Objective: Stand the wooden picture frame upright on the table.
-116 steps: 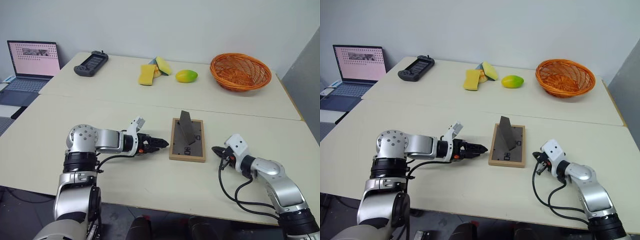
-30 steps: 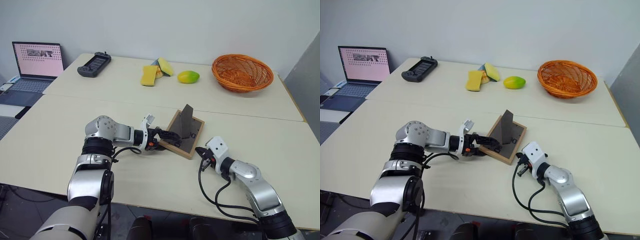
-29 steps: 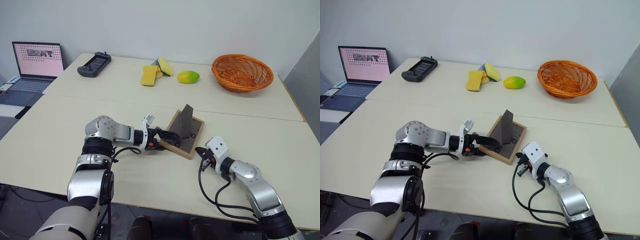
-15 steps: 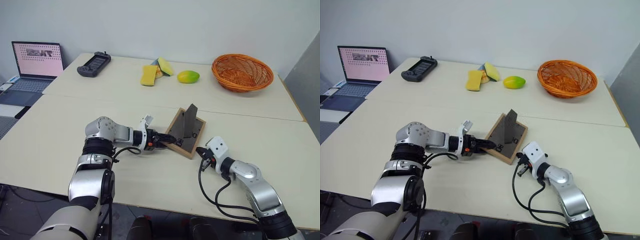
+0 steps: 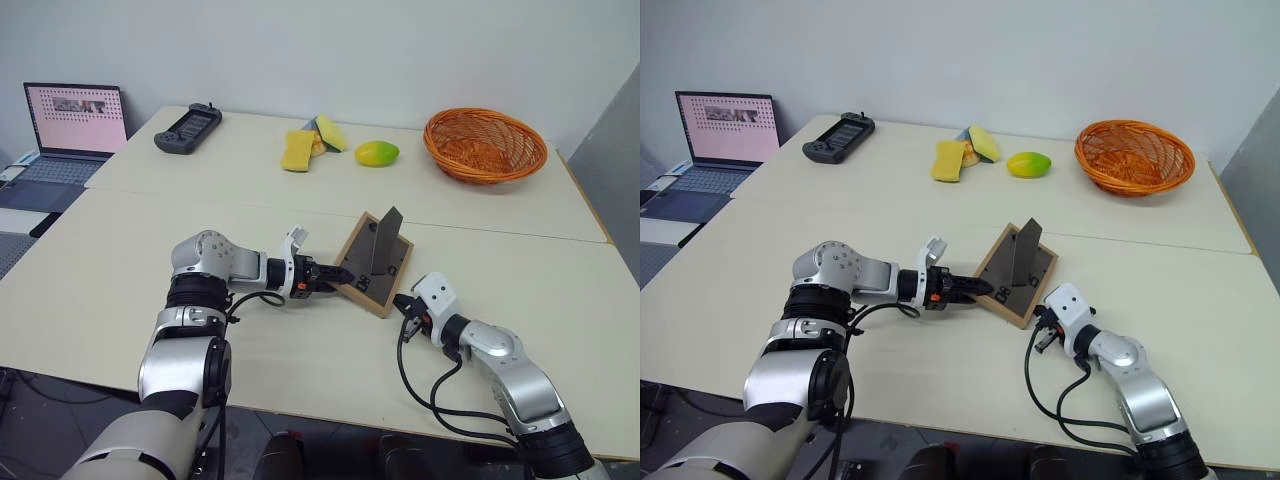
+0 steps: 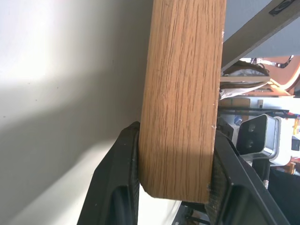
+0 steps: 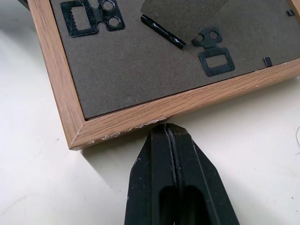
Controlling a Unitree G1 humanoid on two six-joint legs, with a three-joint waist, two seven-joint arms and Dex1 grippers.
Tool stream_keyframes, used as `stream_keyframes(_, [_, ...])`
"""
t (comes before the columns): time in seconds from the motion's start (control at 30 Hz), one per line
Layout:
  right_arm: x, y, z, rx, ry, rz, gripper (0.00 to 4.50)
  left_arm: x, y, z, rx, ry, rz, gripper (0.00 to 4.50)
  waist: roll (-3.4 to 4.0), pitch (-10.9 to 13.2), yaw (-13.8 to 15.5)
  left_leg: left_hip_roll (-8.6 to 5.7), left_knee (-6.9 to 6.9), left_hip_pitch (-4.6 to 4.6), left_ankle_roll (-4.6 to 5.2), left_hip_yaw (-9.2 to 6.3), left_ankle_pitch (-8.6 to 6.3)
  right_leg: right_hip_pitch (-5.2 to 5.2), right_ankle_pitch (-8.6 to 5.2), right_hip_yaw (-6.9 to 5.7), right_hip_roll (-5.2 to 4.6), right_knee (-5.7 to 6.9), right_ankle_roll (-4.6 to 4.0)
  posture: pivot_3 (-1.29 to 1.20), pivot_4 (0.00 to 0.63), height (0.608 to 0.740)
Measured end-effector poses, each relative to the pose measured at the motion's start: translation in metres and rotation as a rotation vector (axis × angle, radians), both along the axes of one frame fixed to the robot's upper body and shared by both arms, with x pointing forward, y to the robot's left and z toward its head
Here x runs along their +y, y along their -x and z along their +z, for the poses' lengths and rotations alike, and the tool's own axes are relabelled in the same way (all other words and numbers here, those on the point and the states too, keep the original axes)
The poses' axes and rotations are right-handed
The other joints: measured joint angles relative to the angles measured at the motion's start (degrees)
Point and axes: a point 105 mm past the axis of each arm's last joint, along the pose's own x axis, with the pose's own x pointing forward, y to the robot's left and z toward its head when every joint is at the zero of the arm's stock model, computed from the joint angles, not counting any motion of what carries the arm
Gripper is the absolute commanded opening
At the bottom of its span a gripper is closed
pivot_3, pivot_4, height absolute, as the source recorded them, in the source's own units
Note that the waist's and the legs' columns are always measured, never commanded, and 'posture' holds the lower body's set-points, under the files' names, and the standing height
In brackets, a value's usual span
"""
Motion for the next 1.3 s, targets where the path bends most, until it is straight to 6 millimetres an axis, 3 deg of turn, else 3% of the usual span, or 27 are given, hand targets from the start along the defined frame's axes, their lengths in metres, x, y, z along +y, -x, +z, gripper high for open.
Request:
stream_keyframes(0.17, [-0.011, 0.000, 0.002, -0.001, 0.021, 0.003, 0.00, 0.007, -0.012, 0.008, -0.081, 0.008, 0.038, 1.32, -0.04, 0.2, 0.0, 0.00, 0.00, -0.05, 0.00, 0.02, 0.00, -0.09, 0.00, 0.01, 0.00, 0.00, 0.00, 0.00, 0.150, 0.740])
stream_keyframes(0.37, [-0.042, -0.003, 0.005, -0.003, 0.070, -0.023, 0.00, 0.020, -0.031, 0.048, -0.252, 0.041, 0.081, 1.32, -0.04, 0.2, 0.1, -0.01, -0.08, -0.10, 0.00, 0.02, 0.00, -0.11, 0.00, 0.00, 0.00, -0.03, 0.00, 0.00, 0.150, 0.740])
stream_keyframes(0.5, [-0.053, -0.005, 0.006, -0.019, 0.096, -0.022, 0.00, 0.019, -0.031, 0.055, -0.267, 0.068, 0.066, 1.32, -0.05, 0.2, 0.1, 0.00, -0.11, -0.10, 0.01, 0.02, 0.00, -0.12, 0.00, 0.00, 0.00, -0.04, -0.01, 0.00, 0.150, 0.740])
stream_keyframes(0.83, [-0.062, -0.007, 0.007, -0.051, 0.138, 0.003, 0.00, 0.014, -0.007, 0.079, -0.212, 0.153, -0.008, 1.32, -0.02, 0.3, 0.0, 0.01, -0.09, -0.10, 0.00, 0.03, 0.00, -0.12, 0.00, 0.03, -0.01, -0.01, 0.00, 0.00, 0.150, 0.740])
stream_keyframes(1.0, [-0.086, -0.008, 0.011, -0.055, 0.202, -0.001, 0.00, 0.016, 0.022, 0.069, -0.185, 0.201, -0.084, 1.32, 0.03, 0.3, -0.1, 0.09, -0.08, -0.08, -0.01, 0.03, 0.01, -0.12, 0.01, 0.03, -0.05, 0.04, -0.01, 0.00, 0.150, 0.740])
stream_keyframes(1.13, [-0.102, -0.016, 0.028, -0.128, 0.268, -0.006, 0.00, 0.017, 0.033, 0.068, -0.169, 0.213, -0.100, 1.32, 0.04, 0.3, 0.0, 0.07, 0.03, -0.08, 0.00, 0.01, 0.00, -0.11, 0.01, 0.00, -0.06, 0.04, -0.01, 0.00, 0.150, 0.740])
stream_keyframes(1.3, [-0.126, -0.037, 0.076, -0.526, 0.694, 0.085, 0.00, 0.018, 0.040, 0.070, -0.162, 0.210, -0.095, 1.32, 0.07, 0.4, -0.1, -0.01, 0.10, -0.06, 0.01, 0.10, 0.00, -0.11, 0.00, 0.04, -0.13, 0.03, 0.01, 0.00, 0.150, 0.740])
